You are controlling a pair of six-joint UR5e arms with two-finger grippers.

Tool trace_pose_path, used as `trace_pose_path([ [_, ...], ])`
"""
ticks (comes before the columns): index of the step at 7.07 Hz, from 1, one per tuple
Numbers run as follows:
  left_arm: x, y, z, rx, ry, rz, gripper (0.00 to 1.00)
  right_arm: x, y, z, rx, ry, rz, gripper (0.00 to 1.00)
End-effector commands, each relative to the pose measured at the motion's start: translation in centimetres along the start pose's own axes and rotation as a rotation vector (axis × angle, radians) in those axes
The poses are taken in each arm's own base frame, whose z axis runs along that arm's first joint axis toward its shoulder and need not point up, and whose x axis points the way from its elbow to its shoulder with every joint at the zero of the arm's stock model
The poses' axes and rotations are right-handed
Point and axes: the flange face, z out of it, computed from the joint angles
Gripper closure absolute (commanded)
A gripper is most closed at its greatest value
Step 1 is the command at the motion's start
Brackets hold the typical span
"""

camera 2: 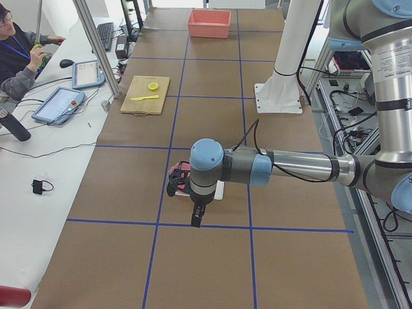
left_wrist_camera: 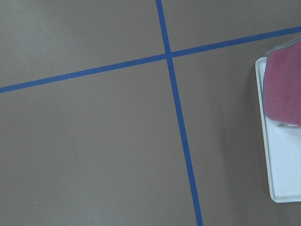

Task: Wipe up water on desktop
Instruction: 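Lower the left gripper toward the pink cloth on the white tray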

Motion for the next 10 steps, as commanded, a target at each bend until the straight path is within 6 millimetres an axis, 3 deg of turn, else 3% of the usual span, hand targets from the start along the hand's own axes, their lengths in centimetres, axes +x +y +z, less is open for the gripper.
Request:
trace_pose_path([
  [1, 0.3, 0.2, -0.7, 0.015, -0.003, 0.008, 0.01, 0.0, 0.0, 0.0, 0.000, -0.002, 0.000, 0.00],
  [5, 0.3, -0.2, -1.0, 0.020, -0.019, 0.019, 0.01, -2.1, 1.0, -2.2, 0.037, -0.019, -0.045, 0.00],
  [6, 1.5, -0.8, -2.7, 0.060, -0.016, 0.037, 0.01, -3.0, 0.2, -3.2, 0.064, -0.015, -0.068, 0.00],
  [7, 2.4, -3.3, -4.2, 0.131, -0.026, 0.095, 0.01, -3.7, -0.6, -3.9, 0.085, -0.013, -0.084, 0.00],
  [8, 2.3, -4.5, -5.2, 0.202, -0.039, 0.138, 0.01, -4.6, -1.0, -5.0, 0.111, -0.011, -0.103, 0.00],
  [10, 2.8, -5.2, -5.6, 0.274, -0.014, 0.125, 0.01, -4.3, -0.4, -4.7, 0.103, -0.016, -0.106, 0.00],
])
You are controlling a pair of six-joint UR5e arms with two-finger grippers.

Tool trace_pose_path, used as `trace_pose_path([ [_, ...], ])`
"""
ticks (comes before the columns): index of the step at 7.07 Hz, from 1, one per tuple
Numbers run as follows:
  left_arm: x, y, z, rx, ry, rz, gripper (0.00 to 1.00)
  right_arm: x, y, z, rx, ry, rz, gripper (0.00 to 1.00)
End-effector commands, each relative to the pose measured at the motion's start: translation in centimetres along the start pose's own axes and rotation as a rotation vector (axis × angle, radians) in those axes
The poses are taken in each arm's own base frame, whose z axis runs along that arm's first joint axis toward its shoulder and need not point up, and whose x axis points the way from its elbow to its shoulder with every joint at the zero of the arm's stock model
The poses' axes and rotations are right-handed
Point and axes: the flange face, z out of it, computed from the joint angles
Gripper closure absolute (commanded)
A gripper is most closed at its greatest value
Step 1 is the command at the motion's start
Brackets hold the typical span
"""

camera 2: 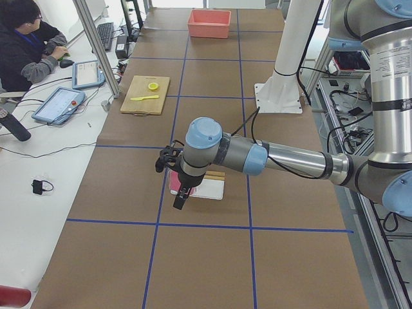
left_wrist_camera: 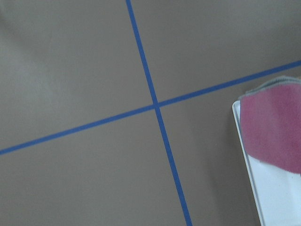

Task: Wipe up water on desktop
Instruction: 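Lower the left gripper toward the pink cloth on the white tray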

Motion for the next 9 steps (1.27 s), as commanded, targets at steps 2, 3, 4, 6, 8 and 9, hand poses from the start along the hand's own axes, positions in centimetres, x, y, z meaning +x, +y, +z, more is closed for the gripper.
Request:
trace_pose_path([
  [2, -0.5, -0.5, 0.6, 0.118, 0.007, 0.032, 0.01, -0.1, 0.2, -0.3, 0.026, 0.000, -0.026, 0.00],
  [3, -0.7, -0.5, 1.4, 0.111, 0.014, -0.023, 0.01, -0.3, 0.0, -0.6, 0.032, 0.000, -0.028, 0.00],
  [4, 0.6, -1.1, 2.6, 0.090, 0.038, -0.064, 0.01, -0.2, 0.1, -0.5, 0.030, 0.000, -0.022, 0.00],
  [6, 5.4, -1.6, 6.5, 0.007, 0.167, -0.231, 0.02, -0.2, 0.1, -0.4, 0.028, 0.000, -0.019, 0.00],
  [8, 9.7, -2.0, 9.4, 0.001, 0.228, -0.332, 0.02, -0.1, 0.3, -0.3, 0.026, 0.000, -0.018, 0.00],
  [9, 11.3, -2.7, 10.6, -0.008, 0.229, -0.324, 0.03, -0.1, 0.3, -0.3, 0.025, 0.000, -0.017, 0.00],
])
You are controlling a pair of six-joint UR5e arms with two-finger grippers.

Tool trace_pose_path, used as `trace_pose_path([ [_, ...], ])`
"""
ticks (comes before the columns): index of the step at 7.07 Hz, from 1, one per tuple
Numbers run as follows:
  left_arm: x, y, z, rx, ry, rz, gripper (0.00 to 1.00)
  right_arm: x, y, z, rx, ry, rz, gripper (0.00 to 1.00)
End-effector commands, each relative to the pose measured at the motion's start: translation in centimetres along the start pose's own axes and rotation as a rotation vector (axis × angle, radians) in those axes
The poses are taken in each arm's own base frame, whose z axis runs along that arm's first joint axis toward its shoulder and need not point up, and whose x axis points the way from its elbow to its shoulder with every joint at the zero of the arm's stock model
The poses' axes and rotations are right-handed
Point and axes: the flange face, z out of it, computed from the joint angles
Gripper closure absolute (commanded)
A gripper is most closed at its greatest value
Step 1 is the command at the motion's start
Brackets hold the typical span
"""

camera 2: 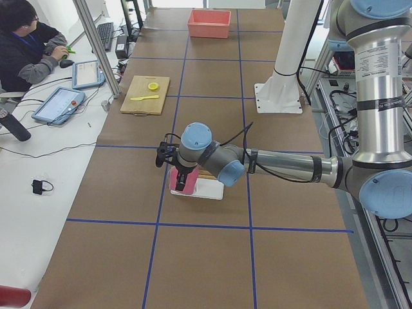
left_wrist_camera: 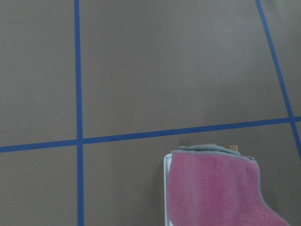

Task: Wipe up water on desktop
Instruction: 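Lower the left gripper toward the pink cloth on the white tray, then close the left gripper on the pink cloth's edge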

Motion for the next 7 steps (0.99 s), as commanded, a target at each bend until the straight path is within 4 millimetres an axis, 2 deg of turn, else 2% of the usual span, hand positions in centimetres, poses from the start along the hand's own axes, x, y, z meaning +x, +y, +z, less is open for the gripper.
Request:
trace_pose_path([
  [1, 2.6, -0.5, 3.3, -0.010, 0.001, 0.001, 0.09, 0.1, 0.0, 0.1, -0.002, 0.000, 0.002, 0.00],
  [2, 2.8, -1.6, 4.2, -0.010, 0.000, 0.005, 0.22, 0.1, 0.1, 0.1, -0.003, 0.000, 0.003, 0.00],
  [3, 3.8, -2.1, 5.1, -0.021, 0.008, 0.023, 0.35, 0.1, 0.1, 0.1, -0.003, 0.000, 0.003, 0.00],
  [5, 4.5, -2.3, 6.3, -0.038, 0.012, 0.038, 0.39, 0.1, 0.0, 0.1, -0.001, 0.000, 0.001, 0.00],
  [7, 3.9, -2.2, 6.7, -0.042, 0.008, 0.037, 0.42, 0.1, 0.0, 0.1, -0.001, 0.002, 0.001, 0.00],
])
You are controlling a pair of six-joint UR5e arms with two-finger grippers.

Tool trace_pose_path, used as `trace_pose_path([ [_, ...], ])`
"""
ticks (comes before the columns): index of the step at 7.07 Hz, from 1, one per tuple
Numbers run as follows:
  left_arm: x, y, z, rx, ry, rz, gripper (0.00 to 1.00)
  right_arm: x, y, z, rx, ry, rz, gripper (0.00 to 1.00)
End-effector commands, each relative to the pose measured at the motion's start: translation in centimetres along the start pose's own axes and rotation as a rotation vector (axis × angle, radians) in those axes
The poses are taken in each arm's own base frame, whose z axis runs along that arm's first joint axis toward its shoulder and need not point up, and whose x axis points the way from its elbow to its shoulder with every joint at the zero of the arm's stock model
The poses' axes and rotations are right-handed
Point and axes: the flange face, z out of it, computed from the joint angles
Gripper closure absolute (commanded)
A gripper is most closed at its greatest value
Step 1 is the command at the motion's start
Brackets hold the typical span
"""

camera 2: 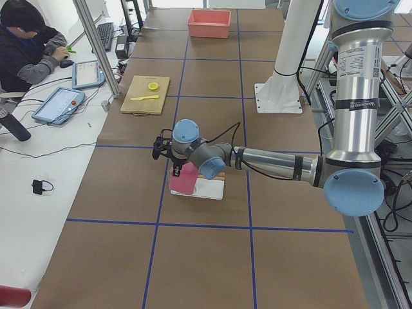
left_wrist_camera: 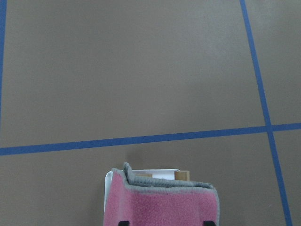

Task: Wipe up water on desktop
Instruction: 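Close the left gripper on the pink cloth's edge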

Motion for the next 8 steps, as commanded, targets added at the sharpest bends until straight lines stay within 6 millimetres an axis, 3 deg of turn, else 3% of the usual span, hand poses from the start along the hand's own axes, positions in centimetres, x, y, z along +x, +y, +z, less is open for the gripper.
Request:
trace_pose_path([
  [1, -0.38, 0.16, 0.33, -0.004, -0.002, 0.003, 0.43, 0.00, -0.01, -0.01, 0.000, 0.000, 0.000, 0.00],
  [8, -0.97, 0.48, 0.73, -0.013, -0.008, -0.003, 0.54, 0.24, 0.09, 0.25, -0.005, 0.001, 0.005, 0.00],
])
